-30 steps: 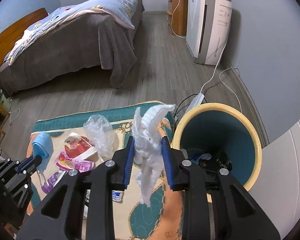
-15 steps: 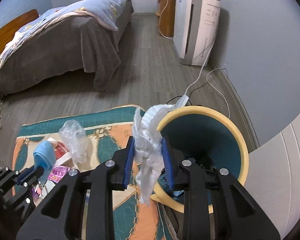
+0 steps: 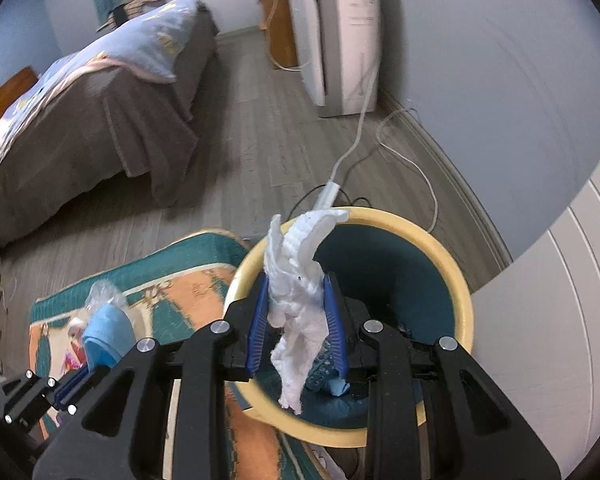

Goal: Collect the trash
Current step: 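Carry the glove and mask over the bin and open both tools to drop them, then move both open tools back over the cushion toward the bottle and box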

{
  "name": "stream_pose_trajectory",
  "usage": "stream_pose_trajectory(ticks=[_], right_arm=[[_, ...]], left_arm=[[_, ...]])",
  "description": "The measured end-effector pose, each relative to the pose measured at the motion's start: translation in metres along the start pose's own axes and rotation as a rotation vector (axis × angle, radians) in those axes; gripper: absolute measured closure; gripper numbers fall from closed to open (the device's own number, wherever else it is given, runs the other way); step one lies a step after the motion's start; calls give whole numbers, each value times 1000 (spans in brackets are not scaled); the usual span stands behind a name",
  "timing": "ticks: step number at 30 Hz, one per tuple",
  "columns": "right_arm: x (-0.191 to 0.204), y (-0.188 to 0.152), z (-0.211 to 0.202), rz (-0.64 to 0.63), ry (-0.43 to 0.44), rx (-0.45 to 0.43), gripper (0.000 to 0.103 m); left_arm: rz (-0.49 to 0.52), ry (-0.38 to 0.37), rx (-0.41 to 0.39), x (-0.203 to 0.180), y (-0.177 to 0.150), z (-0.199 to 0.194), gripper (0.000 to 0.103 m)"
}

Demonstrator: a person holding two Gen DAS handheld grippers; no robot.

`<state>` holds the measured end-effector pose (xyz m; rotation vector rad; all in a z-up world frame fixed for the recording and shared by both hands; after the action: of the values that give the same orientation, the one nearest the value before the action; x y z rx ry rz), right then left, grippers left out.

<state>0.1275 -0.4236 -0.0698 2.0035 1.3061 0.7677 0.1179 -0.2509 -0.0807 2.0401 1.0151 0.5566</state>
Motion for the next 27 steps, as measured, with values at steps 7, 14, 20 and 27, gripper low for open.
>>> stream_pose_trajectory(ticks=[7,14,20,27], right_arm=[[-49,-7,12,108,-70,31,76],[-75,-16,17,157,-164,44,75],[-67,-11,18,136,-153,22,65],[-52,-11,20,88,-137,19,39]], left_arm=[[-9,-75,19,-32,12,23,97],[11,-121,16,-58,23,45,97],[-10,-152,-12,-66,31,54,64],[-34,-120,-11,-48,19,54,47]])
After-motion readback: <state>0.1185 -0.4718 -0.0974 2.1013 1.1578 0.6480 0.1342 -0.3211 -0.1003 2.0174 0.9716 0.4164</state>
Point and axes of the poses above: each gripper's, at about its wrist camera, not at the fingertips, and z roughly the way its jaws point, x to its left, y to its top, the point moved 6 cm from there along z, roughly the way its jaws point, and after that the axes turned 15 degrees about -x, right-handed, at the moved point
